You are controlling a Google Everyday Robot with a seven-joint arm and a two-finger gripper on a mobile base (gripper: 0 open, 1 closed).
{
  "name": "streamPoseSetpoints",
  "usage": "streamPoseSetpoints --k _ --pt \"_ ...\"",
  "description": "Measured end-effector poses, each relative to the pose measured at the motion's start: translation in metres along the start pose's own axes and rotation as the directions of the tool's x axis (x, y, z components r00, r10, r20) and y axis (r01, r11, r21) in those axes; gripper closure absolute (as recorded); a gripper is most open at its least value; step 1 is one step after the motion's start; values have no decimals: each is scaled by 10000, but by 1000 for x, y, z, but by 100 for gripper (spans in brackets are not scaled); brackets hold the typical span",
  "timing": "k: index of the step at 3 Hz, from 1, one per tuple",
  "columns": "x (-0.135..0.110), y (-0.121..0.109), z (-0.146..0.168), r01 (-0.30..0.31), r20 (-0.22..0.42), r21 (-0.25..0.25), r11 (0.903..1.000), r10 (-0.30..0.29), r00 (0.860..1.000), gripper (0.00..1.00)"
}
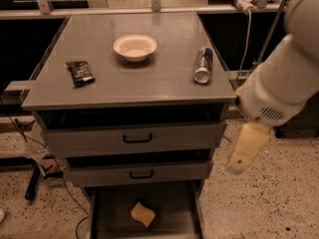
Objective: Pick sponge from bottom drawer and place on counter
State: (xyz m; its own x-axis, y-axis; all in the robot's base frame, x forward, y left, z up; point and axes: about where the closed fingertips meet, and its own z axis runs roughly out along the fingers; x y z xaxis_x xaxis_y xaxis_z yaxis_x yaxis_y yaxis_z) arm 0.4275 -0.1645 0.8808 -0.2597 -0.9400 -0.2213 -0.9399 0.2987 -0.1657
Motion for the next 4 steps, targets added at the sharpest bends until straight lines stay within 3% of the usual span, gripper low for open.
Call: streamPoseSetpoints --k 1,2,3,4 --pt "-2 38 79 -440 -287 -838 9955 418 9987 0" --pt "-2 38 79 -442 -287 -841 9955 419 9987 0" --pt "0 59 110 -756 -358 -1216 9897 717 9968 0" --pt "4 88 166 -1361 -746 -1386 9810 1267 9891 0"
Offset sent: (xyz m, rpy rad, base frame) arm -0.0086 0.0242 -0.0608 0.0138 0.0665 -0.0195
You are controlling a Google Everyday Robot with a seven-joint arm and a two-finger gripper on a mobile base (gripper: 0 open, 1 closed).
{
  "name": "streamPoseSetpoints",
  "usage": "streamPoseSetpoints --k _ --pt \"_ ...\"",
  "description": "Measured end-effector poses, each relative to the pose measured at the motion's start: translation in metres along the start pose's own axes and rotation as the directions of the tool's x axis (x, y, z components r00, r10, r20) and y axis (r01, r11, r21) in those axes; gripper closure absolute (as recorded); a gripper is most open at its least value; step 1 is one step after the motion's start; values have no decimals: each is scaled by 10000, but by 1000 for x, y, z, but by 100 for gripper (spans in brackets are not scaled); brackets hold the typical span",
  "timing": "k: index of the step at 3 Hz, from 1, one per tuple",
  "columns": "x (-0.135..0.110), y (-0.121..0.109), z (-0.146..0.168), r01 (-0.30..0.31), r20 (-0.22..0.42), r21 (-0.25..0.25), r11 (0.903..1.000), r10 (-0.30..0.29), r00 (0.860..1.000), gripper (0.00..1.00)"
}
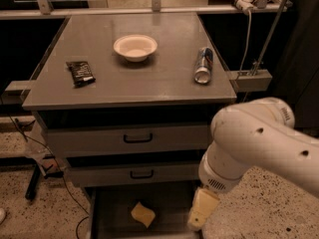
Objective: Pick sponge from bottom drawer and place on counter
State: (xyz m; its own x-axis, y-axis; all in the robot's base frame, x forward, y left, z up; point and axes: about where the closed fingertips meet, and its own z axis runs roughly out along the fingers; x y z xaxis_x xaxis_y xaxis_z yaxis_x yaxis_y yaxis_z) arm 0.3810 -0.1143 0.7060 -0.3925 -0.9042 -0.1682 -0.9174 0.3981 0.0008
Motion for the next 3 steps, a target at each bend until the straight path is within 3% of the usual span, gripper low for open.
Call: streamPoseSetpoints --k 1,2,3 --pt "4 3 6 -440 -21 24 9990 440 9990 0" --pt "4 3 5 -423 -17 27 9991 423 9991 0" --pt "-11 7 33 -342 496 -327 9989 358 9981 0"
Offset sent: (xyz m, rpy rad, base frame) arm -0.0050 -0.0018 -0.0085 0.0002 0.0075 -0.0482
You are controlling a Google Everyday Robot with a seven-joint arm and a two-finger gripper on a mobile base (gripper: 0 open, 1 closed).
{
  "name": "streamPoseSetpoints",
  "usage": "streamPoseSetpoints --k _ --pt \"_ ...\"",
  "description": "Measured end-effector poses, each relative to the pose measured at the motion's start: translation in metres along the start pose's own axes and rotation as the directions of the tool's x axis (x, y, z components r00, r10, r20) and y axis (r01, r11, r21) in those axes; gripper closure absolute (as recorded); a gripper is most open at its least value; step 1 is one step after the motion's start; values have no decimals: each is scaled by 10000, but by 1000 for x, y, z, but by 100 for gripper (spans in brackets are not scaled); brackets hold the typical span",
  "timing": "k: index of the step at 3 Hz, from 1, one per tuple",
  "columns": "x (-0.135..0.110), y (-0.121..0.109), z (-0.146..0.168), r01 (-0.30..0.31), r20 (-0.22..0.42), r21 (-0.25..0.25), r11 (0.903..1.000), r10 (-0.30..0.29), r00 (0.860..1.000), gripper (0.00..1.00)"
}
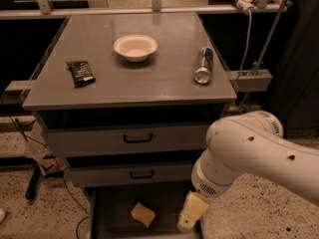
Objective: Pick sponge from bottom drawer and place on counter
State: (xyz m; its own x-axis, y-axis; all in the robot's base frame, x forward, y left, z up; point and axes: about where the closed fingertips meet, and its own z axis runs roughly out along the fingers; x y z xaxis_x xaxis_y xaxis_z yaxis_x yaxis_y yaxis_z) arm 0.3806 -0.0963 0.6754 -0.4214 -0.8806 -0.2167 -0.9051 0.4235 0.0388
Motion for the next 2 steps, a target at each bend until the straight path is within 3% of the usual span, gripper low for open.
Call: streamPoseSetpoints --k 1,2 --pt "-33 -3 47 -139 756 -157 9998 151 9970 0" --pt "-69 -20 89 -866 1956 11 9962 847 9770 0"
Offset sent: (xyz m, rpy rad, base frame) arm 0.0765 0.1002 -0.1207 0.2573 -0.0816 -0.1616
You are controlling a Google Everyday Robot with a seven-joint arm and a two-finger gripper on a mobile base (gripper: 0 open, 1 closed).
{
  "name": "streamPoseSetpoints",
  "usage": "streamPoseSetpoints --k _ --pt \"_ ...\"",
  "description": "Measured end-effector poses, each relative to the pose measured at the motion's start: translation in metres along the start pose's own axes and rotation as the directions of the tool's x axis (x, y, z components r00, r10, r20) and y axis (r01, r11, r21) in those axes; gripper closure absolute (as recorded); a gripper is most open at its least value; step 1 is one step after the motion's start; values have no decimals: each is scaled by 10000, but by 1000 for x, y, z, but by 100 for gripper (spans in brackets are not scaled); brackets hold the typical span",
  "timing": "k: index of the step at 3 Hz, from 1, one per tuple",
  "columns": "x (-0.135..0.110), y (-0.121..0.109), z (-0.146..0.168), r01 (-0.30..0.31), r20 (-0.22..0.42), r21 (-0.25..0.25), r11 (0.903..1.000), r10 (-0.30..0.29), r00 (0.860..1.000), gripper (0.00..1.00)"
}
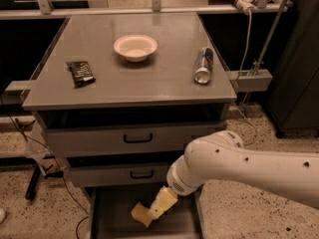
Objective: Pick sponge from bottom drawer and place on counter
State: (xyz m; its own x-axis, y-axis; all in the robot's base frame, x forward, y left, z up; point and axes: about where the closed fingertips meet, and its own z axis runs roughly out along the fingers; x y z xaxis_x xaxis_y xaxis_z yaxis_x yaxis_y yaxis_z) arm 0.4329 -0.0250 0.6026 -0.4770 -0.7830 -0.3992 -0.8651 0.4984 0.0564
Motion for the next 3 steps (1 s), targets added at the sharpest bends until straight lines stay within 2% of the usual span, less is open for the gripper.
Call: streamPoseSetpoints --k 1,2,3 --pt "1 1 0 9 -37 -18 10000 -9 10000 0" --pt "7 12 43 -331 -61 -552 9979 328 9994 0" --pt "22 15 87 -936 -68 -944 9911 934 9956 0"
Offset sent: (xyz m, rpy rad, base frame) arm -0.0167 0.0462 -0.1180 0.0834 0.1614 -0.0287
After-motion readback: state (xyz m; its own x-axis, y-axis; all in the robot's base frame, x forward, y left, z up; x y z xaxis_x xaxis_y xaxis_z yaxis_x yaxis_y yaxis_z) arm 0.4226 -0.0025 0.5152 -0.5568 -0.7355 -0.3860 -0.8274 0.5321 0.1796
